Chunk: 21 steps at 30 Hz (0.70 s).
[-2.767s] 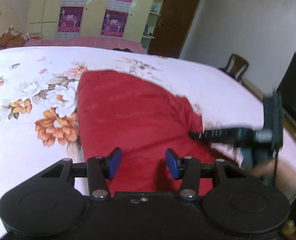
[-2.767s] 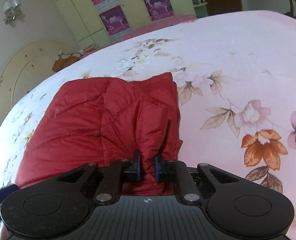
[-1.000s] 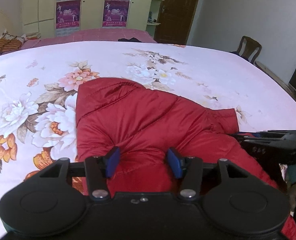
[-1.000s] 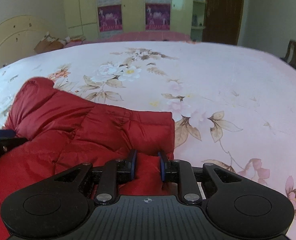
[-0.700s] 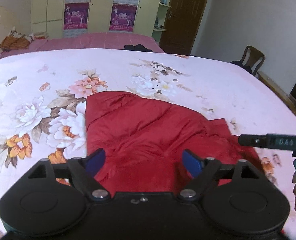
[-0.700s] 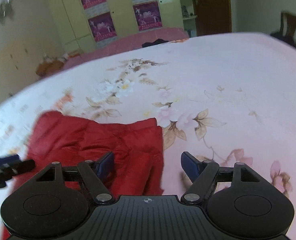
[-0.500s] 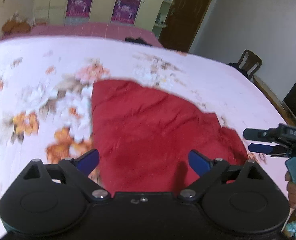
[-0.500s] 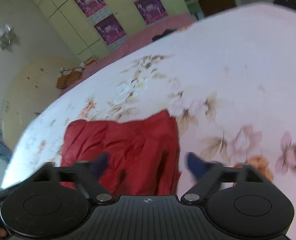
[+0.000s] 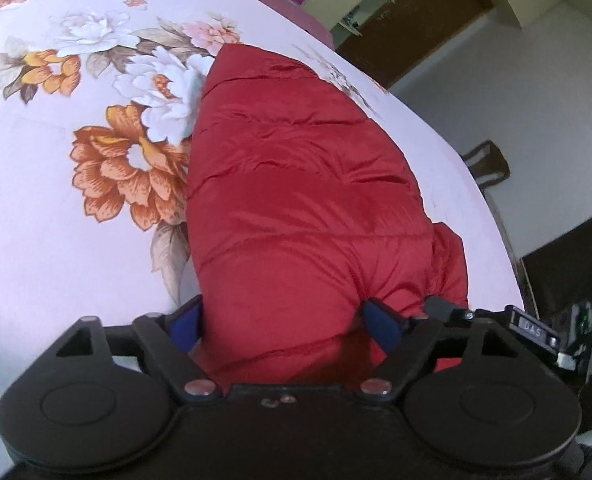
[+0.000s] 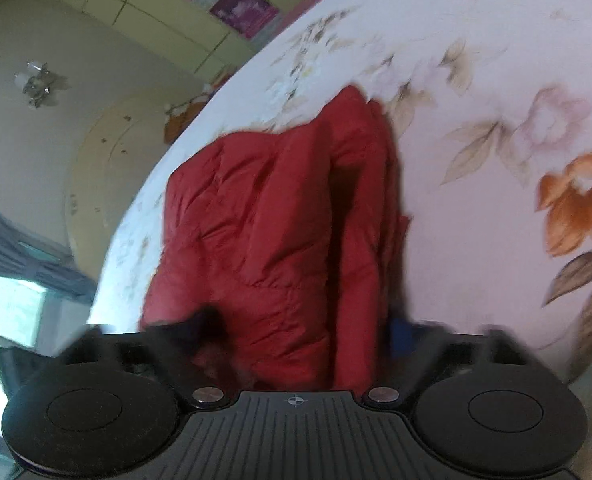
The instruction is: Fold large clothes
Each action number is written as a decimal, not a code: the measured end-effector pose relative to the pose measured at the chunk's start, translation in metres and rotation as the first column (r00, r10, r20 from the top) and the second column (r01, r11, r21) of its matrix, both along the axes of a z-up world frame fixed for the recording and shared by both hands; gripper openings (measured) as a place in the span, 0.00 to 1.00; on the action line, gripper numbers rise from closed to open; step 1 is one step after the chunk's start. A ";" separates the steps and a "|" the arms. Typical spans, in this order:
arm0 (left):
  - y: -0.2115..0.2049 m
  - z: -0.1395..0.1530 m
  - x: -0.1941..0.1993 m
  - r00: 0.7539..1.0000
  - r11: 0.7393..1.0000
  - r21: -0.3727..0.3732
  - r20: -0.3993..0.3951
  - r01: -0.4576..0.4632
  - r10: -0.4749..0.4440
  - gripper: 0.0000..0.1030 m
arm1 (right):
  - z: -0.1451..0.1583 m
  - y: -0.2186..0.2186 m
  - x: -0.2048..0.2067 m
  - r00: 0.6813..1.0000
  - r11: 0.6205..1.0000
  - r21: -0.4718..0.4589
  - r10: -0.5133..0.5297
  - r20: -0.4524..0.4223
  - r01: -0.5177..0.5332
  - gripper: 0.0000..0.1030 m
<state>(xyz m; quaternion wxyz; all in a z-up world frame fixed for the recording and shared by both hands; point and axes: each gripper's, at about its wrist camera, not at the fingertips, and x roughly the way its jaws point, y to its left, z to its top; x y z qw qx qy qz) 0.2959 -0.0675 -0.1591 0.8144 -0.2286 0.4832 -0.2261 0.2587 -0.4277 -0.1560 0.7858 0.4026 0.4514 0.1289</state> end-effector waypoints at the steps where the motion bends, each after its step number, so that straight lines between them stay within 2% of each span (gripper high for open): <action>1: 0.000 0.001 -0.001 1.000 1.000 0.003 0.010 -0.001 0.001 0.70 | -0.003 0.000 0.000 1.000 1.000 0.004 0.005 0.007 -0.005 0.63; 5: -0.001 0.007 -0.005 0.999 1.000 0.015 0.029 -0.016 0.015 0.65 | -0.011 -0.002 -0.001 1.000 0.996 0.086 -0.005 0.004 0.004 0.46; 6: -0.001 0.009 -0.005 0.999 1.000 0.021 0.037 -0.019 0.018 0.63 | -0.010 -0.002 -0.002 1.000 0.996 0.089 -0.001 0.012 0.000 0.41; 9: 0.000 0.022 -0.013 0.996 0.999 0.035 0.086 -0.032 0.029 0.56 | 0.002 0.000 -0.004 0.998 0.997 0.068 0.015 0.054 -0.019 0.36; 14: 0.016 0.050 -0.014 0.987 0.996 0.042 0.148 -0.073 0.066 0.54 | 0.024 0.020 0.004 0.993 0.997 0.064 0.036 0.111 -0.043 0.35; 21: 0.073 0.081 -0.005 0.970 0.991 0.055 0.219 -0.120 0.105 0.54 | 0.048 0.088 0.040 0.982 0.994 0.062 0.077 0.172 -0.089 0.35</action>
